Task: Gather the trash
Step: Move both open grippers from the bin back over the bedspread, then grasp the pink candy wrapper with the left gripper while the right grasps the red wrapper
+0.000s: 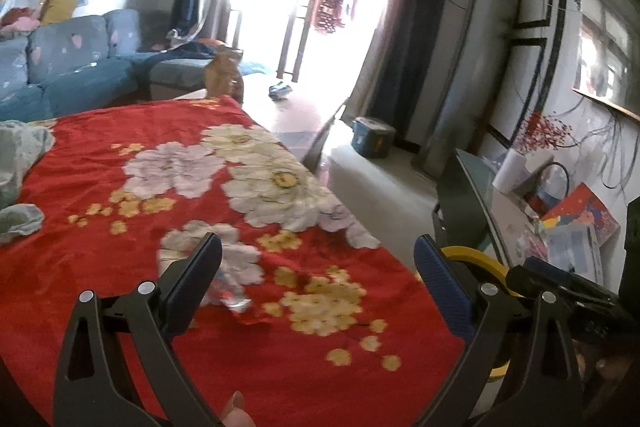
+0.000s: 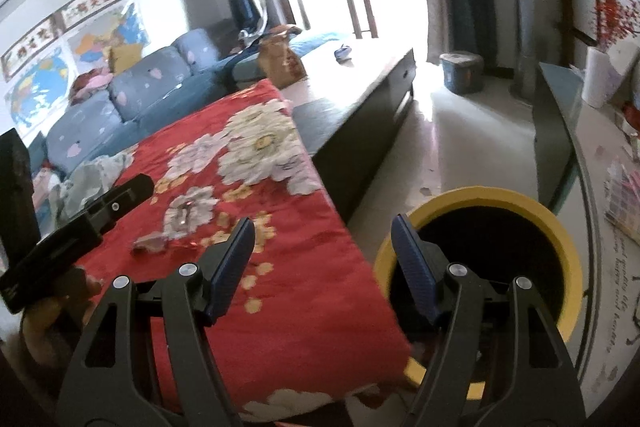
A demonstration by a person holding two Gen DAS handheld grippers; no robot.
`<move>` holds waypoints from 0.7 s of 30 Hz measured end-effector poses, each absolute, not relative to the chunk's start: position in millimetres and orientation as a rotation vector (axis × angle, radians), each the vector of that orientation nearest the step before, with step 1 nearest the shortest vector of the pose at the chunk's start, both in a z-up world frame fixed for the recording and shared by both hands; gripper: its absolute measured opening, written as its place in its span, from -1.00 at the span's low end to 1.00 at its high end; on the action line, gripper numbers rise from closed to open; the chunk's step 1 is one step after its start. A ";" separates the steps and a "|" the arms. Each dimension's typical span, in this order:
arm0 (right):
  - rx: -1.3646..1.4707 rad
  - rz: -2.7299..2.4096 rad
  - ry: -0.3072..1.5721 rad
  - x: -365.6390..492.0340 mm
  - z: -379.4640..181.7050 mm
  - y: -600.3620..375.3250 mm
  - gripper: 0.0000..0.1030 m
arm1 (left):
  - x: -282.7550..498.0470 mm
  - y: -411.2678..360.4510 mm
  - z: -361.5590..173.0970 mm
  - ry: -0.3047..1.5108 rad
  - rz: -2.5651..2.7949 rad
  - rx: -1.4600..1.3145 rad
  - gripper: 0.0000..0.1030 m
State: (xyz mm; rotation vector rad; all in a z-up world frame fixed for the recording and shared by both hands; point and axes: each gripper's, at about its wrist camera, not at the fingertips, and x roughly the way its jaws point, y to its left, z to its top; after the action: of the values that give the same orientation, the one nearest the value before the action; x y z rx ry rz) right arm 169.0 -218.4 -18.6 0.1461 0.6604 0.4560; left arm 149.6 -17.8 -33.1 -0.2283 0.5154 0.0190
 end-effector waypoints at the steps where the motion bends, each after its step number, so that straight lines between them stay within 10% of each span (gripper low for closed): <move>1: 0.140 0.466 0.662 168.6 -18.3 -213.6 0.21 | 148.4 -13.6 -33.3 0.515 0.027 -0.230 0.82; 21: 0.037 0.660 0.766 193.5 -39.2 -93.6 0.21 | 121.9 109.8 -62.9 0.597 0.277 -0.397 0.82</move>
State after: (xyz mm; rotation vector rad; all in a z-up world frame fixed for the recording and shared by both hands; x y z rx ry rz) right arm 193.5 -93.6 -39.2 0.0369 0.7662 0.6604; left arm 121.9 109.8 -62.9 -0.3968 0.5973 0.2767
